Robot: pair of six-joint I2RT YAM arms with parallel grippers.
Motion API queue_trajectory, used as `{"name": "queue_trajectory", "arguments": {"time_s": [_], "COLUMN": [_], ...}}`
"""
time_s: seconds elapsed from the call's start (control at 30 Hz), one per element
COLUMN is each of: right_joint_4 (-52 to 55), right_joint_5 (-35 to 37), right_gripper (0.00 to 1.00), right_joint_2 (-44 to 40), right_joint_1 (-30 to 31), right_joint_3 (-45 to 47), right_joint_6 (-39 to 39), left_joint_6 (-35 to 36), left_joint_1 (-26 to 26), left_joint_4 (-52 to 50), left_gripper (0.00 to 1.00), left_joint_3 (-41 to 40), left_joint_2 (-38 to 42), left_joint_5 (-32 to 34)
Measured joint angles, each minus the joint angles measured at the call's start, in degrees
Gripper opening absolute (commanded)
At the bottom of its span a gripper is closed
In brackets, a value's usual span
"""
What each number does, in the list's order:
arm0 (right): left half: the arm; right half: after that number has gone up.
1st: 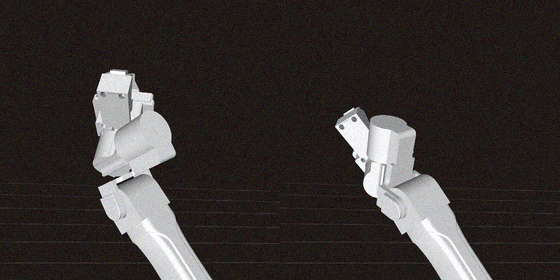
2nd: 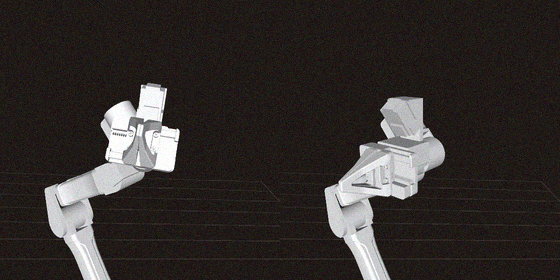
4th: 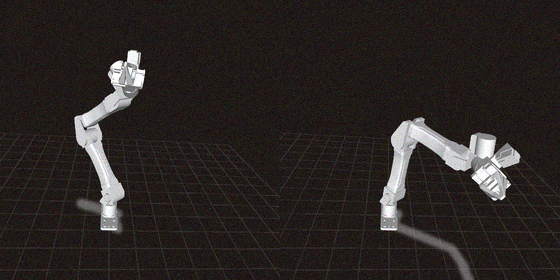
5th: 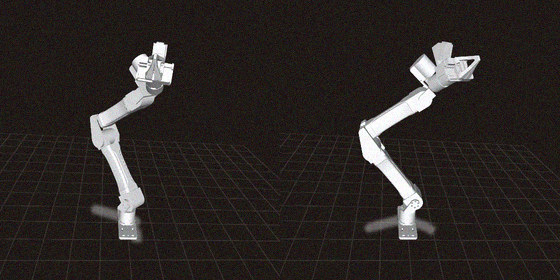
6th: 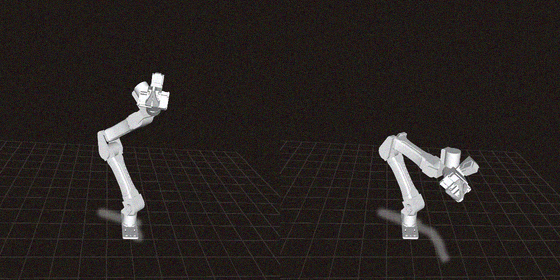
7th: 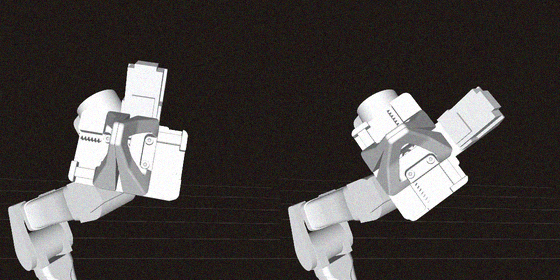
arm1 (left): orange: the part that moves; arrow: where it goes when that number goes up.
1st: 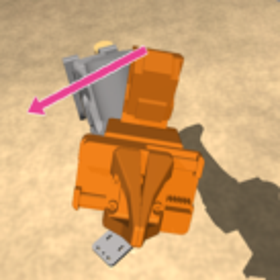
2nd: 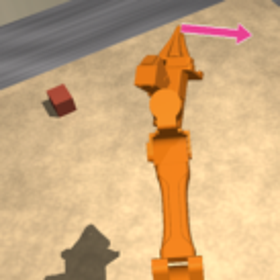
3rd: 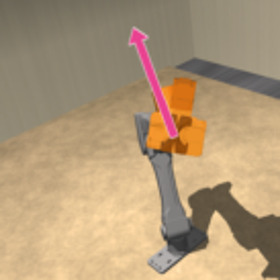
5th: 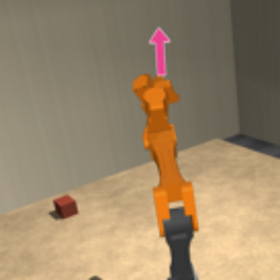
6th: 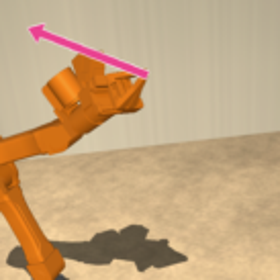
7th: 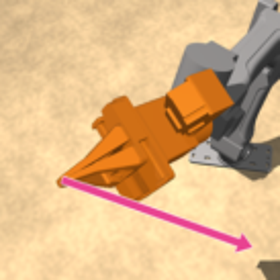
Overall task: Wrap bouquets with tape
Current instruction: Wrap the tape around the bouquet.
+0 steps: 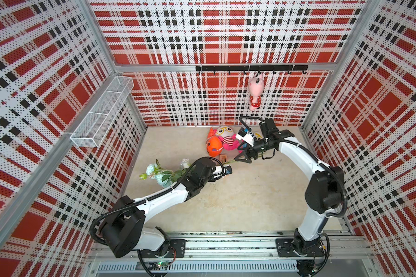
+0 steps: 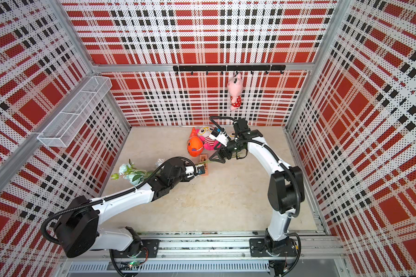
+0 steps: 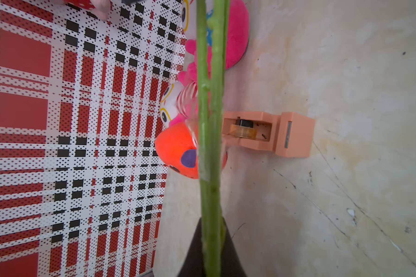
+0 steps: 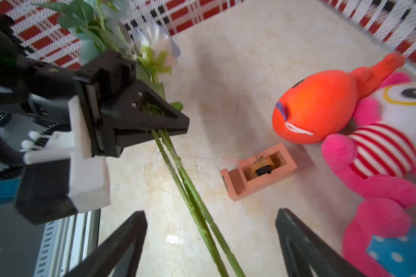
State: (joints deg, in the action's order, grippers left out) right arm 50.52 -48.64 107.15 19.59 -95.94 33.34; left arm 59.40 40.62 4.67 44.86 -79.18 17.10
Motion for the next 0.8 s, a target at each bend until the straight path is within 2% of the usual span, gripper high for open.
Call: {"name": "queue_trajectory", "arguments": {"time_s": [0.2, 0.4, 0.53, 0.57, 0.67, 0.7, 0.8], "right_joint_4": [10.12, 16.09, 18.80, 19.45, 17.46, 16.24, 11.56], "right_joint_5": [1.33, 1.16, 0.52, 0.28, 0.26, 0.55, 1.07], "right_gripper": [0.79, 0.40, 0.09, 0.01, 0.00, 0.00, 0.00], "right_joint_2": [7.93, 12.09, 13.03, 12.94, 11.76, 11.17, 9.75], "right_joint_1": [1.68, 2.40, 2.67, 2.86, 3.52, 3.56, 3.61], "right_joint_3": [-7.54, -12.52, -12.85, -12.66, -10.56, -9.31, -6.05], "right_joint_6": [5.07, 9.53, 12.33, 12.90, 13.70, 13.53, 13.31], "left_joint_6": [2.19, 2.86, 3.23, 3.26, 2.69, 1.90, -0.66], "left_joint_1": [0.39, 0.42, 0.15, -0.15, -1.07, -1.27, -2.49], "left_joint_4": [1.68, 1.84, 1.75, 1.66, 1.68, 1.86, 3.10], "left_gripper": [0.00, 0.00, 0.00, 0.04, 0.15, 0.23, 0.28], "left_joint_3": [-0.07, -0.11, -0.15, -0.22, -0.83, -0.98, -1.55], "left_joint_2": [0.02, 0.02, 0.02, 0.02, 0.02, 0.04, 1.62], "left_joint_5": [1.18, 0.59, 0.31, 0.39, -0.17, -0.70, -4.42]}}
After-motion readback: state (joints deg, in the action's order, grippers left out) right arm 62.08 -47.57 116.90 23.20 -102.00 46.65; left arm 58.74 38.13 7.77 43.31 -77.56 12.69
